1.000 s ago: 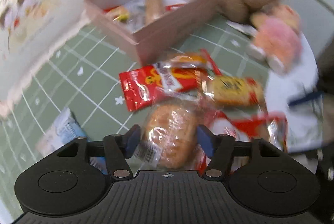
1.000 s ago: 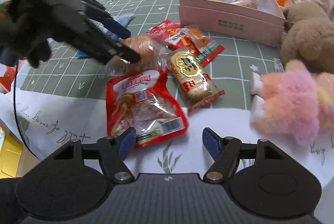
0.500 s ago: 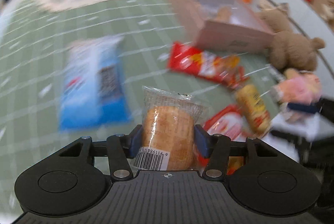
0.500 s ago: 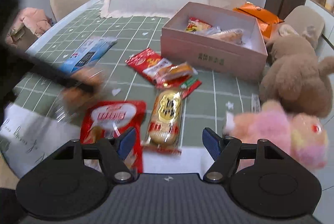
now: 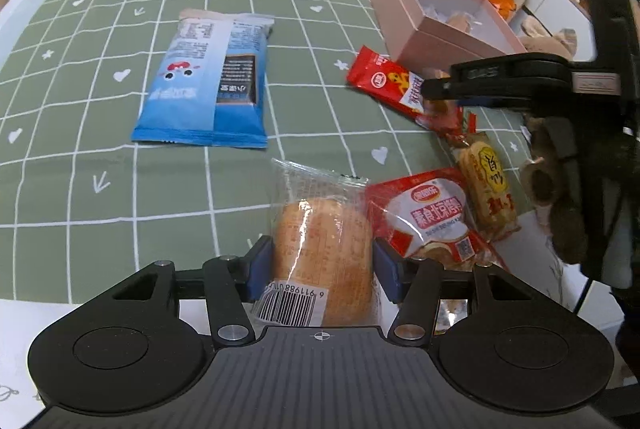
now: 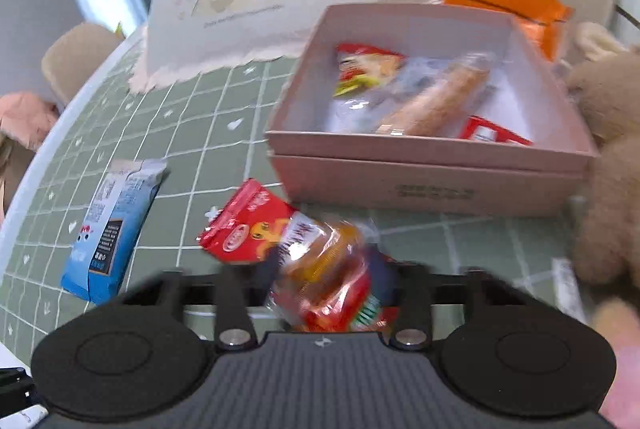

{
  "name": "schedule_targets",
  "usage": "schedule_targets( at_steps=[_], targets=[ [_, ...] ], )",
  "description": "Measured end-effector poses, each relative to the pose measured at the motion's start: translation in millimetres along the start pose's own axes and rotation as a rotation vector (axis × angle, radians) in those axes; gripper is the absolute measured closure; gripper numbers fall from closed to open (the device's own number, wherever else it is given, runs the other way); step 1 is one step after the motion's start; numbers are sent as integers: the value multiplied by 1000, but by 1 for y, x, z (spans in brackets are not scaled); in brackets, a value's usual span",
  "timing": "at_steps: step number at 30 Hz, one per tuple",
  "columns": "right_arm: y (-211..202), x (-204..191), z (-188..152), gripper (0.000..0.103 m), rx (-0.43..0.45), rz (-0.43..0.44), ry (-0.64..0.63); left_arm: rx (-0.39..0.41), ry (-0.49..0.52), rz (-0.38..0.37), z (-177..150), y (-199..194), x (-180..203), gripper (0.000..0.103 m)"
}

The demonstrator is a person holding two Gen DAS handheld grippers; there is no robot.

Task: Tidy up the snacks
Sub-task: 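Lift the bread roll with the left tool while the right tool grasps a small orange-wrapped snack, then drop the bread roll into the pink box with the left tool while the right tool drops its snack in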

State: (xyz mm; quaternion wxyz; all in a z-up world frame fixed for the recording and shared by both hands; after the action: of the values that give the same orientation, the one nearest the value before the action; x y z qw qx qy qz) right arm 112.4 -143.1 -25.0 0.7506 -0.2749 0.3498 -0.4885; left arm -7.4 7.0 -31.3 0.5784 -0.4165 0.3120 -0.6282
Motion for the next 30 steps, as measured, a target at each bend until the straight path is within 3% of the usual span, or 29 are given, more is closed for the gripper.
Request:
schedule_targets(
  at_steps=[7,12,21,26,30],
  targets=[
    [-8,-60,-38,83,-75,176,-209,19,-3,1,-3,-1,1,44],
    [-9,-64,-57,82,-88,158,-271,26,13,3,-3,-1,2,43],
    [-9,-61,-49,83,-91,144,-248,16,51,5,-5,-1,5,42],
    [-53,-54,-32,83,2,147,-216,-9,25,-30,-4,-5,3,45],
    [-105,-31,-21,83,109,114,-168,90,61,-101,24,-42,22,46]
  ],
)
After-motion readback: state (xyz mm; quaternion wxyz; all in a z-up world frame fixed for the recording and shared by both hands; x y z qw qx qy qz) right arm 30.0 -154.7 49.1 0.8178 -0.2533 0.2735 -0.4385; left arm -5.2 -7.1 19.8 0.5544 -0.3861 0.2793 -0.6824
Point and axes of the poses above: each gripper's, at about its wrist camera, not at the fingertips, and y roughly the way its jaws point, x to its right, z to its top, the point moved 8 cm from there along y, roughly the way its jaws point, and after that the axes turned 7 degrees about z, right-handed, at the moved point
